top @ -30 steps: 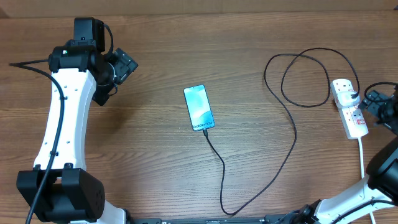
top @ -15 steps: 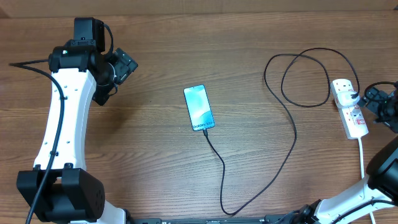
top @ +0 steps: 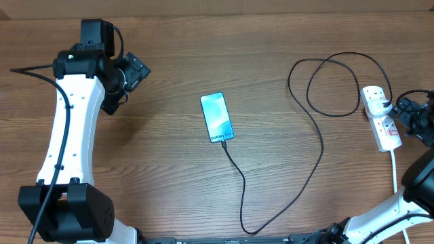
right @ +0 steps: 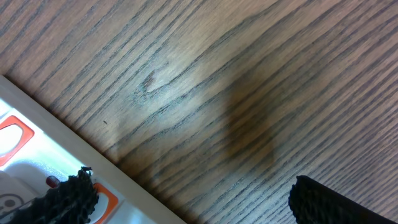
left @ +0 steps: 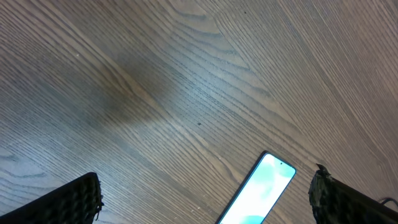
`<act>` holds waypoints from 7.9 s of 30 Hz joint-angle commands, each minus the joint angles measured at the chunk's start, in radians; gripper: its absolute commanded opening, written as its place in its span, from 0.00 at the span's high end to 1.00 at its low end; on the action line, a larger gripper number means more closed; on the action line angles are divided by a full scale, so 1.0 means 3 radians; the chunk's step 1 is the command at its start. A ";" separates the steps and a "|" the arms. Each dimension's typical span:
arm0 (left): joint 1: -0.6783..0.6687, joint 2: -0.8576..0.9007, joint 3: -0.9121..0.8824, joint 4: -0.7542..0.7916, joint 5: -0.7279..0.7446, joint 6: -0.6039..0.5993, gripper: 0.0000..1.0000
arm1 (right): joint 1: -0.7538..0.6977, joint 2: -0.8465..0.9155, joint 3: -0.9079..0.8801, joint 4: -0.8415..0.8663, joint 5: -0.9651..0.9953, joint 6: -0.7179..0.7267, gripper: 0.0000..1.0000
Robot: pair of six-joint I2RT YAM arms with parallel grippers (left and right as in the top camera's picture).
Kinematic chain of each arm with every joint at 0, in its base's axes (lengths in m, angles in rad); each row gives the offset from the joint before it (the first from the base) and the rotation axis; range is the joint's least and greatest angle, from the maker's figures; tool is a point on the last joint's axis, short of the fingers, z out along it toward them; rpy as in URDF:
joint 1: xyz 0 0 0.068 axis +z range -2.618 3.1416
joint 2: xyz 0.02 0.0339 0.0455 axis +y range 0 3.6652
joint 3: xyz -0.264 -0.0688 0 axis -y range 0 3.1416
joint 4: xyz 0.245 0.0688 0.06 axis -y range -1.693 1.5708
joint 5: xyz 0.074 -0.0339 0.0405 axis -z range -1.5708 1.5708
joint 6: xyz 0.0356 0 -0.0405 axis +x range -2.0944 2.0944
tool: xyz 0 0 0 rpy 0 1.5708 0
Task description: Plug charger to phone and switch on socket
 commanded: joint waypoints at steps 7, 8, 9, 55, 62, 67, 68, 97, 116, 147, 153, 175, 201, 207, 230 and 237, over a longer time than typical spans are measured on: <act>-0.0008 -0.0074 0.0047 -0.0011 -0.0047 0.0041 0.00 | 0.0004 0.0088 -0.0020 -0.0041 -0.0019 -0.0020 0.00; -0.0008 -0.0075 0.0047 -0.0011 -0.0047 0.0039 0.00 | 0.0004 0.0088 -0.0020 -0.0053 -0.0019 -0.0020 0.01; -0.0008 -0.0074 0.0047 -0.0011 -0.0047 0.0041 0.00 | 0.0004 0.0088 -0.0020 -0.0074 -0.0020 -0.0020 0.01; -0.0008 -0.0074 0.0047 -0.0011 -0.0047 0.0041 0.00 | 0.0008 0.0088 -0.0022 -0.0375 -0.0380 -0.0037 0.00; -0.0008 -0.0074 0.0047 -0.0011 -0.0047 0.0041 0.00 | 0.0008 0.0088 -0.0022 -0.0398 -0.0379 -0.0036 0.00; -0.0008 -0.0074 0.0047 -0.0011 -0.0047 0.0039 0.00 | 0.0008 0.0088 -0.0022 -0.0406 -0.0379 -0.0036 0.01; -0.0008 -0.0074 0.0047 -0.0011 -0.0047 0.0041 0.01 | 0.0008 0.0088 -0.0022 -0.0409 -0.0379 -0.0037 0.01; -0.0008 -0.0074 0.0047 -0.0011 -0.0047 0.0041 0.00 | -0.0111 -0.0024 0.0009 -0.0532 -0.0155 0.0273 0.06; -0.0008 -0.0074 0.0047 -0.0011 -0.0047 0.0041 0.00 | -0.0144 -0.0713 -0.0025 -0.0753 -0.0843 0.0249 0.20; -0.0008 -0.0074 0.0047 -0.0011 -0.0047 0.0039 0.00 | 0.0280 -0.0715 -0.0028 -0.0841 -0.0476 0.0090 0.00; -0.0008 -0.0075 0.0047 -0.0011 -0.0047 0.0039 0.00 | 0.0280 -0.0715 -0.0028 -0.0839 -0.0476 0.0089 0.00; -0.0008 -0.0074 0.0047 -0.0011 -0.0047 0.0041 0.00 | 0.0280 -0.0715 -0.0028 -0.0839 -0.0476 0.0089 0.00; -0.0027 -0.0567 0.0034 -0.0011 -0.0055 0.0039 0.00 | 0.0280 -0.0715 -0.0028 -0.0839 -0.0476 0.0089 0.00; -0.0025 -0.1344 0.0034 -0.0013 -0.0055 0.0039 0.01 | 0.0280 -0.0715 -0.0028 -0.0839 -0.0476 0.0090 0.00; -0.0025 -0.3820 -0.0514 -0.0064 -0.0053 0.0041 0.00 | 0.0280 -0.0715 -0.0028 -0.0839 -0.0476 0.0090 0.00; -0.0025 -0.4431 -0.1537 -0.0062 -0.0042 0.0037 0.00 | 0.0280 -0.0715 -0.0028 -0.0839 -0.0476 0.0090 0.00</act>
